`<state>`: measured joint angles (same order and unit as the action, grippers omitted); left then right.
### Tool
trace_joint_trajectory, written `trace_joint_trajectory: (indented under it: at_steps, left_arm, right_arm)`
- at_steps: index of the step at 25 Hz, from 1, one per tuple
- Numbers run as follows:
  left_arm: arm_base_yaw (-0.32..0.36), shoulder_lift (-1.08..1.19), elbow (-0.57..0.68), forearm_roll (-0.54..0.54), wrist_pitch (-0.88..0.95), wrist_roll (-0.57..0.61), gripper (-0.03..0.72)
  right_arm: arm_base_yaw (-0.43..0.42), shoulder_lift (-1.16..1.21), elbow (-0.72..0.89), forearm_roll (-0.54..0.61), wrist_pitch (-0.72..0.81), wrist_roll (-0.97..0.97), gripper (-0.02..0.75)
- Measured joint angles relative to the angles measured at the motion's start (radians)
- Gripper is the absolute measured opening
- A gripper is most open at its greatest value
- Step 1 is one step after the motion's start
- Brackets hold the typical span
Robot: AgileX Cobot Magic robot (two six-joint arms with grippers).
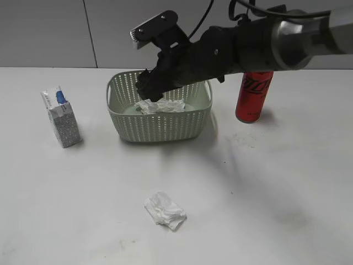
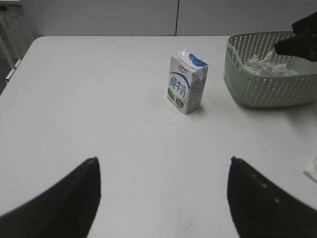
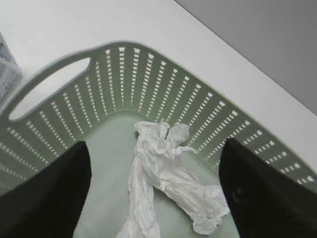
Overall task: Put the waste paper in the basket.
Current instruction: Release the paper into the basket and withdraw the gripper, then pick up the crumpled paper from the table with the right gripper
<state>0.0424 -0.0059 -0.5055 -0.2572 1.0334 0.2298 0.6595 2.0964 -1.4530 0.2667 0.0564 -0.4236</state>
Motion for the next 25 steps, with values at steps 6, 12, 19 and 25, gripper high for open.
trace_joint_trajectory:
  at_steps: [6, 12, 19, 25]
  left_arm:
    - [0.000, 0.000, 0.000, 0.000, 0.000, 0.000, 0.591]
    - [0.000, 0.000, 0.000, 0.000, 0.000, 0.000, 0.591]
    - [0.000, 0.000, 0.000, 0.000, 0.000, 0.001, 0.591]
    - [0.000, 0.000, 0.000, 0.000, 0.000, 0.000, 0.591]
  right_arm:
    - [0.000, -0.166, 0.000, 0.017, 0.168, 0.004, 0.578]
    - [0.000, -0.310, 0.000, 0.041, 0.519, 0.115, 0.573]
    - [0.054, -0.298, 0.001, 0.005, 0.965, 0.212, 0.573]
    - [0.225, -0.211, 0.002, -0.127, 0.909, 0.331, 0.573]
